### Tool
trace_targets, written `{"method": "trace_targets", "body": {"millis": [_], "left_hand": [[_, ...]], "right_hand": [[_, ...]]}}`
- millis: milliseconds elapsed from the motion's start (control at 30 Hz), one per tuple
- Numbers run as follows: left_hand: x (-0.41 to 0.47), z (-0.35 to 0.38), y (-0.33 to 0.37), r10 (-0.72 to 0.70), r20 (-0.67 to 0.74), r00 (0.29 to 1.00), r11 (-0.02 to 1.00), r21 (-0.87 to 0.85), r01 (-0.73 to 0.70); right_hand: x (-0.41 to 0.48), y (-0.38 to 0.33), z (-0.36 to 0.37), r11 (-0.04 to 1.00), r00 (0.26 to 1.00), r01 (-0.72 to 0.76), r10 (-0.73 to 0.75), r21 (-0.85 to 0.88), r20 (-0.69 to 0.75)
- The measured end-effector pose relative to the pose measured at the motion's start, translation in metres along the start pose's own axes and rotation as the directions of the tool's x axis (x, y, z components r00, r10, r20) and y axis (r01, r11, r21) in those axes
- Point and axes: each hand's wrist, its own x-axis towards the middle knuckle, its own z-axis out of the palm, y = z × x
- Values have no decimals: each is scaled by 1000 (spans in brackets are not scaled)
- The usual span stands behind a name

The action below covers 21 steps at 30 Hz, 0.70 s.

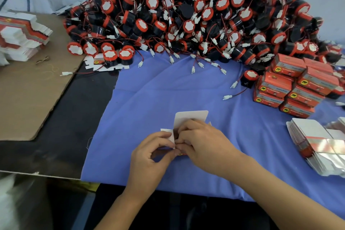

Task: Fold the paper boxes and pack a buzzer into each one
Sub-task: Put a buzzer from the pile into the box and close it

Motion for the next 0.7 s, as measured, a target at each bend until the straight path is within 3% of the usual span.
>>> {"method": "trace_targets", "body": {"millis": [133, 300, 367, 467, 533, 567, 633, 667, 700], "left_hand": [[-3, 2, 3, -115, -1, 993, 988, -105, 114], [-6, 2, 5, -61, -28, 998, 987, -153, 56], [-4, 1, 5, -78, 19, 997, 993, -93, 79], [-4, 4, 7, 20, 97, 995, 992, 119, -31], [-5, 6, 6, 61, 101, 993, 983, 165, -77], [-5, 6, 4, 69, 112, 991, 981, 171, -87], [-7, 7, 0, 67, 154, 986, 973, 207, -98], [-8, 8, -2, 64, 167, 984, 963, 250, -105], [-8, 10, -2, 65, 170, 983, 948, 297, -114]], "right_hand": [[2, -4, -9, 996, 997, 36, -30, -79, 76], [1, -11, -16, 983, 978, 84, -50, -162, 201], [-6, -14, -12, 965, 982, 115, -75, -236, 173], [-11, -8, -4, 946, 984, 180, -171, -269, 59], [-16, -2, 1, 970, 973, 201, -214, -136, -89], [-20, 2, 5, 982, 947, 191, -188, -14, -260], [-33, 12, 15, 953, 790, 87, 111, 290, -603], [-39, 18, 20, 879, 697, 29, 323, 475, -640], [-43, 23, 24, 740, 646, -5, 515, 672, -563]]}}
